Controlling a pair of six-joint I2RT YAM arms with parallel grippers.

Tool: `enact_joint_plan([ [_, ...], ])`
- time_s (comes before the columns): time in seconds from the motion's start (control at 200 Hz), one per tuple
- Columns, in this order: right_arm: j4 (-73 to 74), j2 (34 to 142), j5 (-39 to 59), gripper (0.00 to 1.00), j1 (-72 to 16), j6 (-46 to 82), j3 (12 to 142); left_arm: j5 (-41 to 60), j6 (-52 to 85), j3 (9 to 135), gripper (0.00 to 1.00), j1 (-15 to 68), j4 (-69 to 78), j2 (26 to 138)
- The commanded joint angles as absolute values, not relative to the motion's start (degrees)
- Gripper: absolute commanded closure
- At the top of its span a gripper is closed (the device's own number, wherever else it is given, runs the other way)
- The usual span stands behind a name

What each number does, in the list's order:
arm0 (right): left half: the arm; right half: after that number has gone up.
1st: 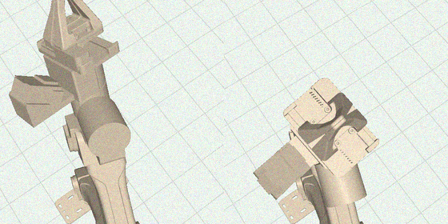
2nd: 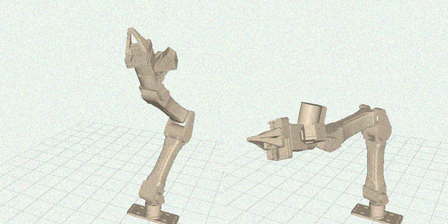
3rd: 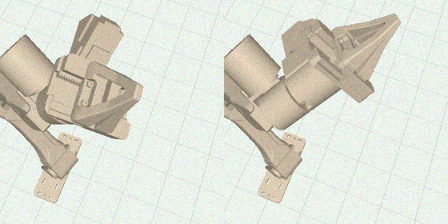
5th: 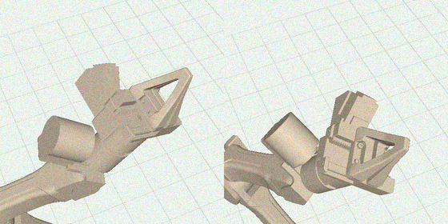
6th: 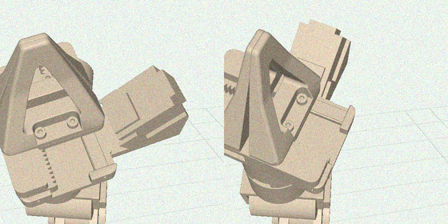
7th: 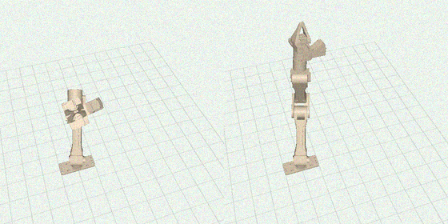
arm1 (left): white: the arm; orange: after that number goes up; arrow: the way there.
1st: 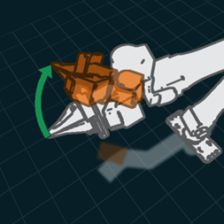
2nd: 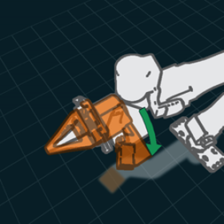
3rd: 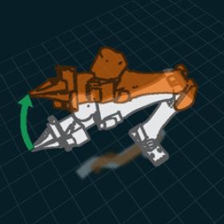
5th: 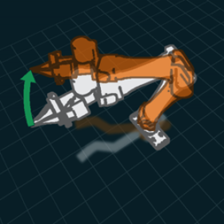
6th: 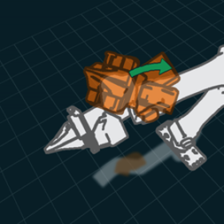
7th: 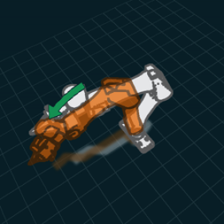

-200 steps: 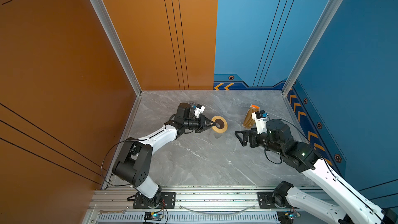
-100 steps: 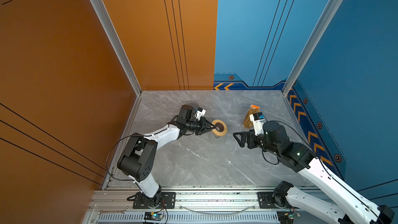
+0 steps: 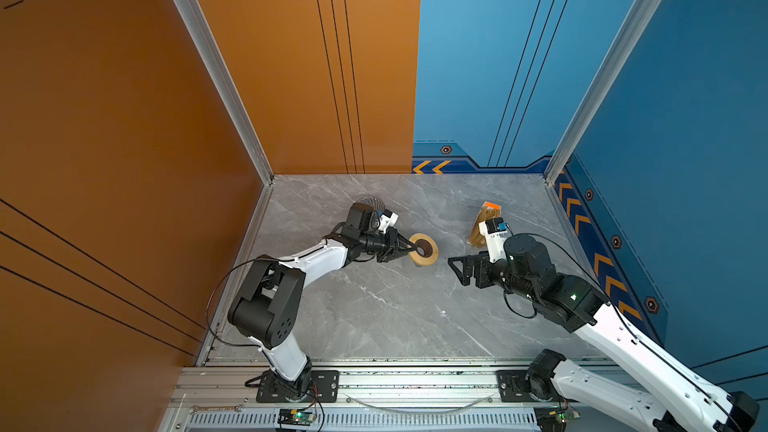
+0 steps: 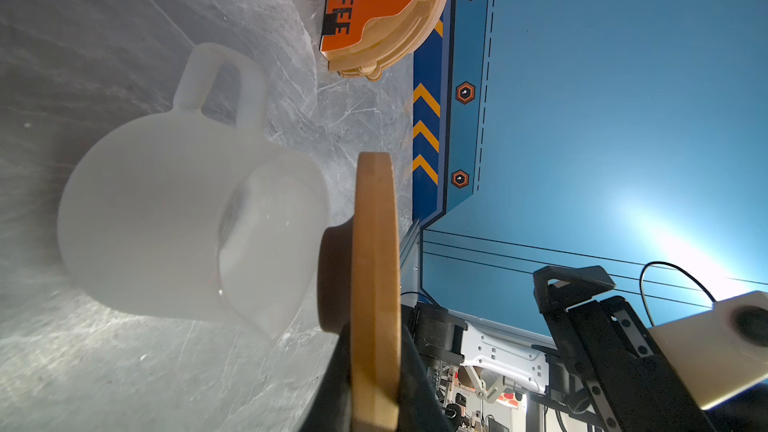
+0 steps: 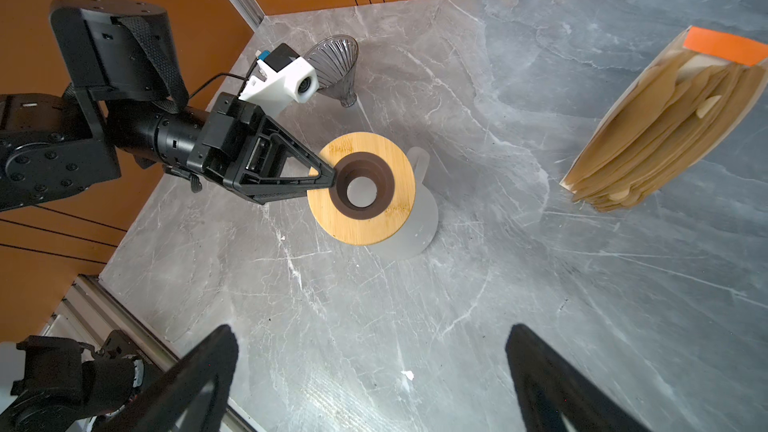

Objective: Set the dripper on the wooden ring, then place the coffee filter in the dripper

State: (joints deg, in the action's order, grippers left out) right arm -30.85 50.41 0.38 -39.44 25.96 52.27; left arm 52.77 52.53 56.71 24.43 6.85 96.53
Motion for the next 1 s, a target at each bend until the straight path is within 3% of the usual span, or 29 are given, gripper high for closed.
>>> enact_joint_plan([
  [0.0,-30.6,51.0,-0.9,0.01,-39.8,26.9,52.4,54.7,50.9,58.6,0.86,24.1,6.0,97.7],
  [0.996,-31.6,51.2,-3.3,0.01,-43.6,27.0,52.2,55.6,50.2,60.4,0.84,22.6,6.5,101.5],
])
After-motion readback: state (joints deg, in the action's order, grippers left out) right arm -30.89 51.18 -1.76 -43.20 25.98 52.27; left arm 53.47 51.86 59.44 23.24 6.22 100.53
